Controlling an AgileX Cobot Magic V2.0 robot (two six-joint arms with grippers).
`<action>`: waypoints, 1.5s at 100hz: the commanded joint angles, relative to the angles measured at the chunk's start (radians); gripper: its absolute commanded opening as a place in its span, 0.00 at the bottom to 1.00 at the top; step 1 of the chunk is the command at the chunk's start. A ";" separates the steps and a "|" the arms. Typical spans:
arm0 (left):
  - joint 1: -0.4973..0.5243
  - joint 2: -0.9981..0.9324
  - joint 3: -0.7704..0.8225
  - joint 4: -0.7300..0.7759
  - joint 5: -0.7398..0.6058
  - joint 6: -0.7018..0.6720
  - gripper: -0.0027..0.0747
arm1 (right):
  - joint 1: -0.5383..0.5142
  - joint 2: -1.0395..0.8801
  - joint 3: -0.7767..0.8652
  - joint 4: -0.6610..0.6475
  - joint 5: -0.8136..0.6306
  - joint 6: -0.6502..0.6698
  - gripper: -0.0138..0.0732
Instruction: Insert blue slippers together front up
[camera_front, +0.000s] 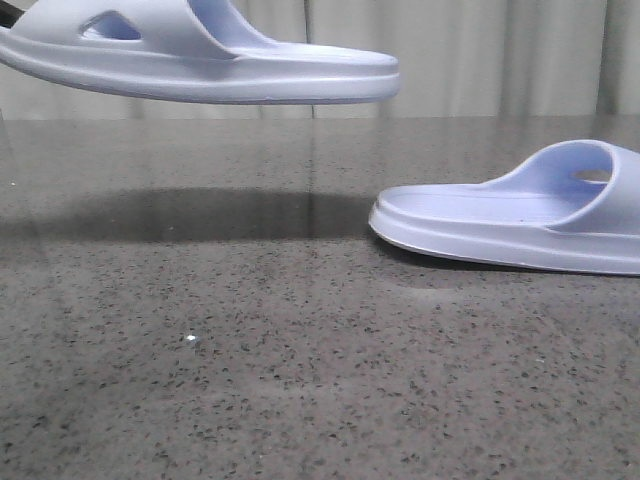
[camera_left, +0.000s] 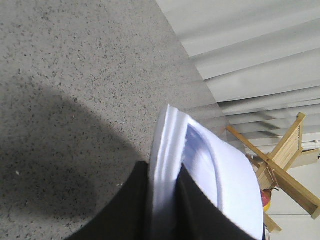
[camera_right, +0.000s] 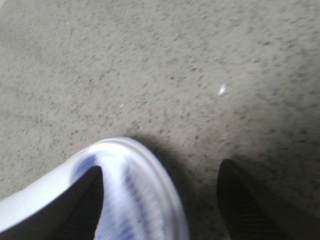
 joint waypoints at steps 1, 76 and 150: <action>0.003 -0.026 -0.025 -0.056 0.030 -0.006 0.06 | 0.028 0.014 -0.025 0.012 -0.028 -0.003 0.65; 0.003 -0.026 -0.025 -0.056 0.028 -0.006 0.06 | 0.064 0.058 -0.025 0.030 -0.084 -0.003 0.07; 0.003 -0.026 -0.025 -0.058 0.034 -0.006 0.06 | 0.064 -0.115 -0.034 0.038 -0.563 -0.003 0.04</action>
